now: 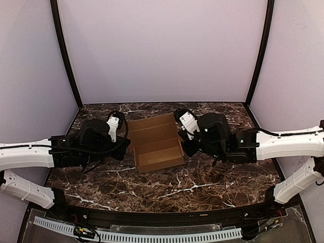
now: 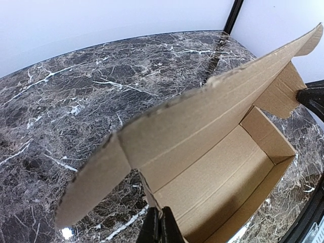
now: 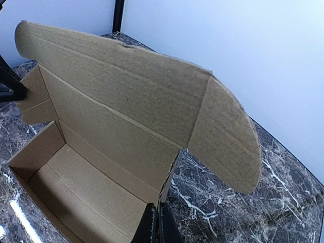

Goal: Fold the paper box

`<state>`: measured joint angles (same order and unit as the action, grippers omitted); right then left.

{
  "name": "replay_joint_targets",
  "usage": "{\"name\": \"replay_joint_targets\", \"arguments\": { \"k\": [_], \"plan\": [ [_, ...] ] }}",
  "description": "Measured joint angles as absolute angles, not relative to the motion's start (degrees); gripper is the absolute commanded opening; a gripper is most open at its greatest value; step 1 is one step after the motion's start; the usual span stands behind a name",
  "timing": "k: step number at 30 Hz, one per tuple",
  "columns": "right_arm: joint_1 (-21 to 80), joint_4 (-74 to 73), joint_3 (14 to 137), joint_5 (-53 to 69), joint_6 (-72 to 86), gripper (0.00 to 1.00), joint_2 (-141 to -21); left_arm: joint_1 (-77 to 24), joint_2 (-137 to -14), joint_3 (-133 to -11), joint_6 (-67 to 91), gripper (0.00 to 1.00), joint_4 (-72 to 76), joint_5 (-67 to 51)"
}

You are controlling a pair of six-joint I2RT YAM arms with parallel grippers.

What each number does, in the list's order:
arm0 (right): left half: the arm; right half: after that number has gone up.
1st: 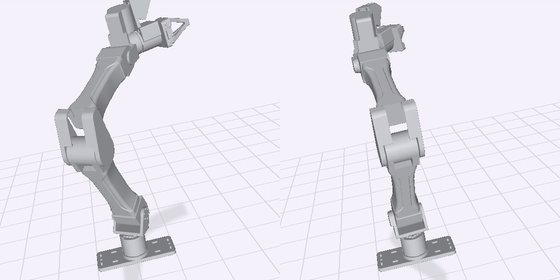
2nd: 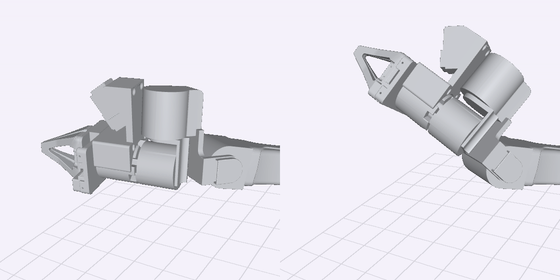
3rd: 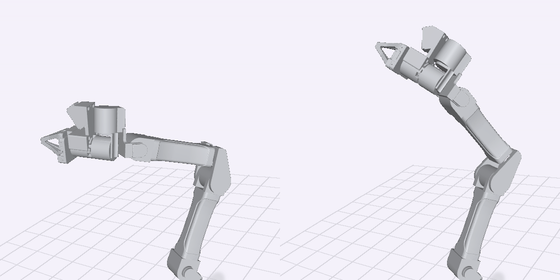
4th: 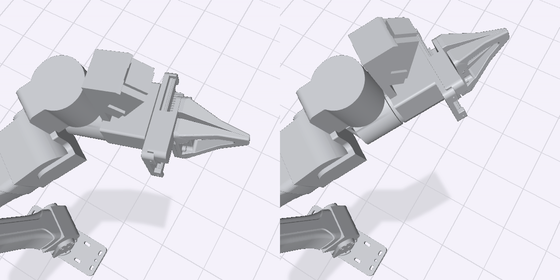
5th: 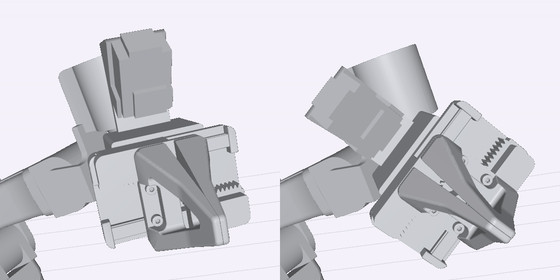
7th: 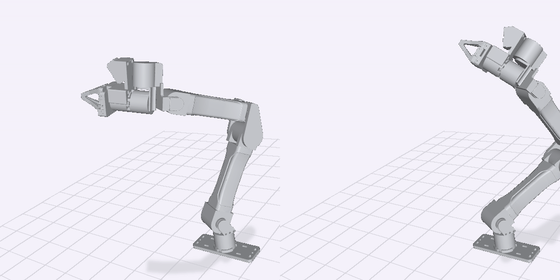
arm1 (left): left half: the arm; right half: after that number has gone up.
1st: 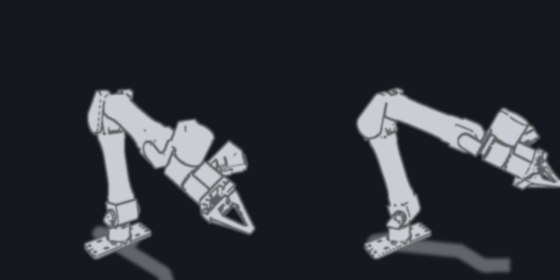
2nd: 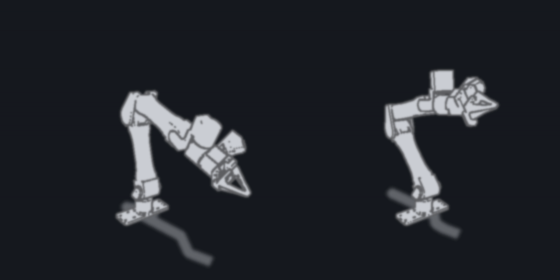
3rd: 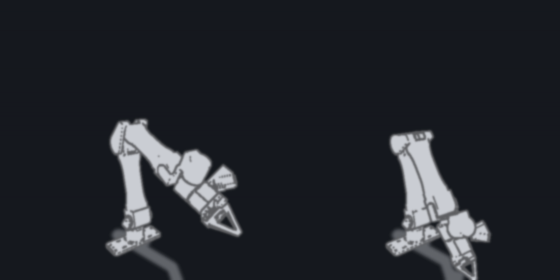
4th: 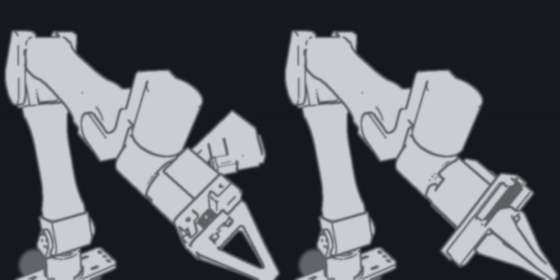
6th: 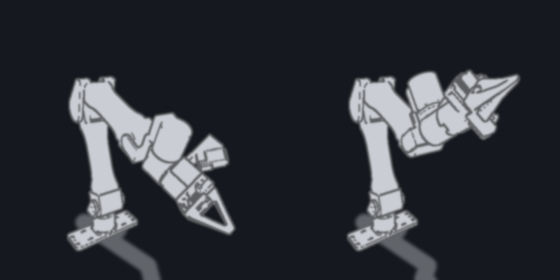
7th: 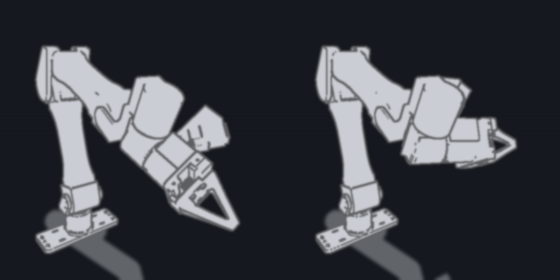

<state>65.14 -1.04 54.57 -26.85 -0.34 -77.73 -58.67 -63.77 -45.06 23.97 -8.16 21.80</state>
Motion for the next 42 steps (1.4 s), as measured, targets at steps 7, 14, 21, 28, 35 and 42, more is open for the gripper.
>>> {"name": "replay_joint_targets", "arguments": {
  "k": [7,14,21,28,35,42],
  "plan": [
    [68.69,1.34,55.77,-37.56,6.20,0.00,-81.65,-58.72,-65.47,-45.08,28.45,0.01,-7.86,24.58],
    [70.61,1.80,58.76,-46.15,11.09,0.00,-86.78,-58.72,-66.83,-46.41,32.75,0.01,-8.27,28.12],
    [70.87,2.61,60.58,-51.37,15.09,0.00,-89.25,-58.76,-68.77,-48.42,37.01,0.01,-8.75,30.39],
    [70.89,3.14,62.02,-55.33,20.38,0.00,-92.58,-58.83,-70.94,-48.84,40.56,0.01,-8.75,32.69],
    [71.11,2.98,62.35,-56.73,25.63,0.00,-94.19,-59.11,-72.27,-48.75,43.57,0.01,-8.05,35.27],
    [71.20,2.59,62.24,-57.39,32.93,0.00,-96.57,-59.13,-74.48,-45.82,45.56,0.01,-3.55,36.38]
  ]
}}
